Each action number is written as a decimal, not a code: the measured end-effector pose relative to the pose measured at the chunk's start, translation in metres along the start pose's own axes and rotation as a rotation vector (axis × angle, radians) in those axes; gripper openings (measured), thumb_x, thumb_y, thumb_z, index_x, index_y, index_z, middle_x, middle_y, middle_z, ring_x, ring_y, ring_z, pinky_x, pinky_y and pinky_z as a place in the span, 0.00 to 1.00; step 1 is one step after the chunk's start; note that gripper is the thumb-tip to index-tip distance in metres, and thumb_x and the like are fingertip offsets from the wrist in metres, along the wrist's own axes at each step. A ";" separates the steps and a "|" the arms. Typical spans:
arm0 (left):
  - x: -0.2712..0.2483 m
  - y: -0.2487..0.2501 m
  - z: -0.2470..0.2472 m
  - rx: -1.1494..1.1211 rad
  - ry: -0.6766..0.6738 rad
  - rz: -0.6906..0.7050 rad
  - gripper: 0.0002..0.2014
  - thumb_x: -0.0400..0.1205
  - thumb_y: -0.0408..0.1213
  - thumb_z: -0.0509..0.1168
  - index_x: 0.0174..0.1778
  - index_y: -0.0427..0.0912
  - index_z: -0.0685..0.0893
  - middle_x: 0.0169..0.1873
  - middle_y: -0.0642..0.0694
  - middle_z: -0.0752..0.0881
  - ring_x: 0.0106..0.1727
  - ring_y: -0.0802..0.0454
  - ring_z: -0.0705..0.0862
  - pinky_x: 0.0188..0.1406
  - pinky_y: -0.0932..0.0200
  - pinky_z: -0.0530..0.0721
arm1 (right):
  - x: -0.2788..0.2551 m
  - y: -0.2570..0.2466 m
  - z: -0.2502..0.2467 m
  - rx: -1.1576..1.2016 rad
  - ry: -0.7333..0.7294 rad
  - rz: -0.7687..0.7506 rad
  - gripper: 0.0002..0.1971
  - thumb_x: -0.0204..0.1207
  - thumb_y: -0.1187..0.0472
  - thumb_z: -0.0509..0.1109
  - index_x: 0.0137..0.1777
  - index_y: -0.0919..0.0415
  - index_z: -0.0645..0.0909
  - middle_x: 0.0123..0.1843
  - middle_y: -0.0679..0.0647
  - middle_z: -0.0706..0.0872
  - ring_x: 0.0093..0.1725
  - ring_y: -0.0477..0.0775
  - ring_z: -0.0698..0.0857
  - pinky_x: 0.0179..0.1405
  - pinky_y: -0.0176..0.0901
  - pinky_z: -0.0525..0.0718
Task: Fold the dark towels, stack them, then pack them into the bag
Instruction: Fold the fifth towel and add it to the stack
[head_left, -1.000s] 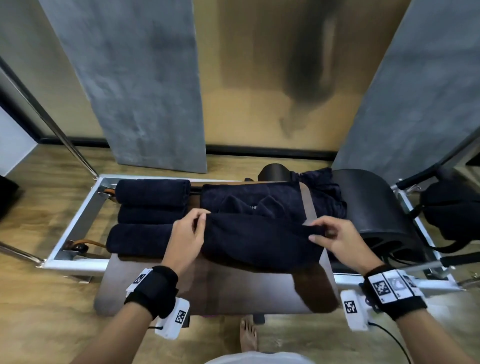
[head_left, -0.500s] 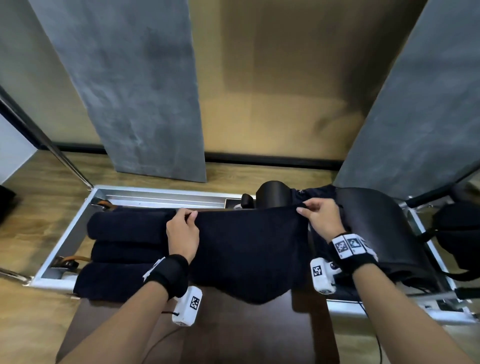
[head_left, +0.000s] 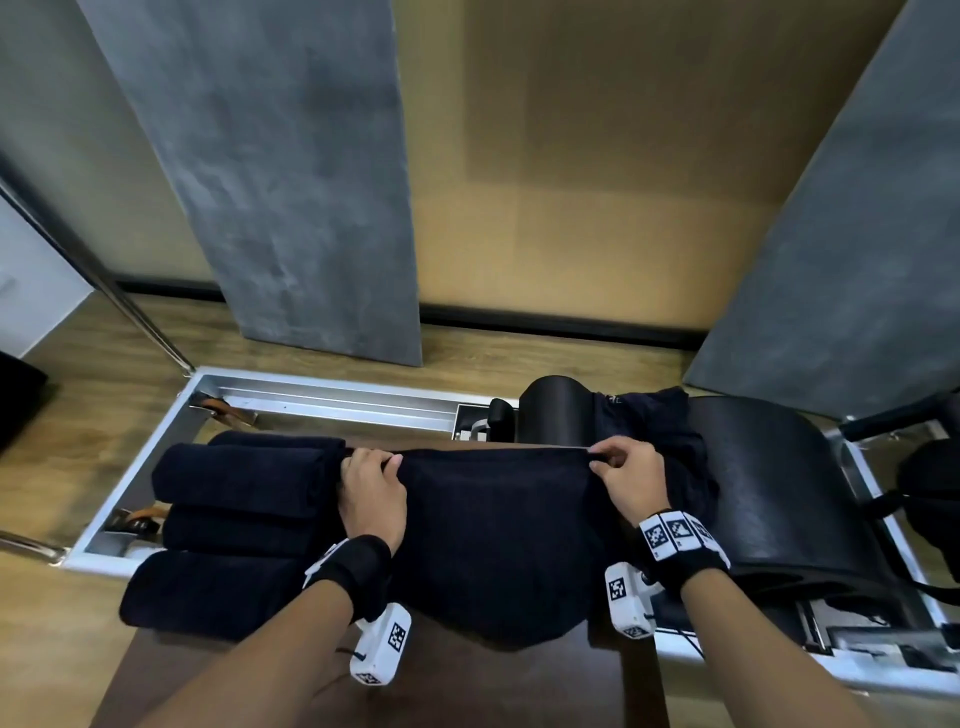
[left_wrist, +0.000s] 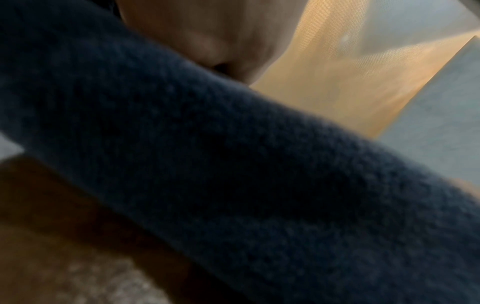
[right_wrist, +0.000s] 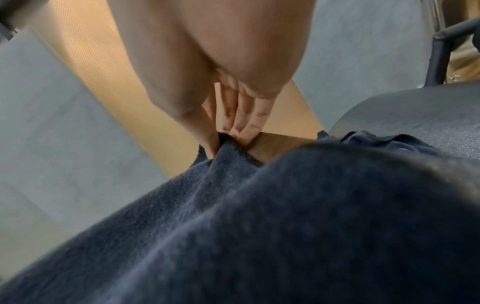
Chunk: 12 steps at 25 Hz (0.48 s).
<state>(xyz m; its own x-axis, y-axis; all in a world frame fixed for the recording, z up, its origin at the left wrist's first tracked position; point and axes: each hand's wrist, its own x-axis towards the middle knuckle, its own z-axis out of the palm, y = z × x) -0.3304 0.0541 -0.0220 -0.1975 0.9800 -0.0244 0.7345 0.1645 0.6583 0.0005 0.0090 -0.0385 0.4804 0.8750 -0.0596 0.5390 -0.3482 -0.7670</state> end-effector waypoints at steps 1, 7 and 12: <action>0.000 0.000 -0.002 0.005 -0.004 0.000 0.12 0.93 0.38 0.64 0.55 0.35 0.89 0.57 0.43 0.85 0.63 0.40 0.81 0.62 0.41 0.82 | 0.001 -0.001 0.000 0.006 -0.015 0.034 0.11 0.71 0.71 0.83 0.49 0.57 0.92 0.42 0.49 0.89 0.44 0.54 0.88 0.54 0.48 0.86; -0.013 0.005 -0.023 -0.168 0.125 0.135 0.08 0.91 0.37 0.68 0.49 0.40 0.90 0.48 0.49 0.85 0.47 0.46 0.85 0.50 0.48 0.83 | -0.005 -0.011 -0.008 -0.049 -0.036 -0.004 0.06 0.75 0.68 0.82 0.45 0.56 0.92 0.43 0.50 0.88 0.42 0.50 0.84 0.47 0.41 0.79; -0.032 0.011 -0.052 -0.328 0.165 0.300 0.05 0.89 0.32 0.70 0.54 0.39 0.92 0.48 0.50 0.88 0.50 0.50 0.86 0.57 0.49 0.85 | -0.024 -0.030 -0.045 0.120 0.050 -0.021 0.08 0.72 0.68 0.85 0.40 0.55 0.91 0.36 0.52 0.92 0.36 0.50 0.89 0.39 0.41 0.86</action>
<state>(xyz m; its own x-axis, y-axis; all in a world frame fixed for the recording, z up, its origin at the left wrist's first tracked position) -0.3494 0.0186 0.0251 -0.1281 0.9436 0.3054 0.5366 -0.1930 0.8215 0.0041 -0.0164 0.0142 0.5051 0.8630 -0.0128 0.4642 -0.2841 -0.8389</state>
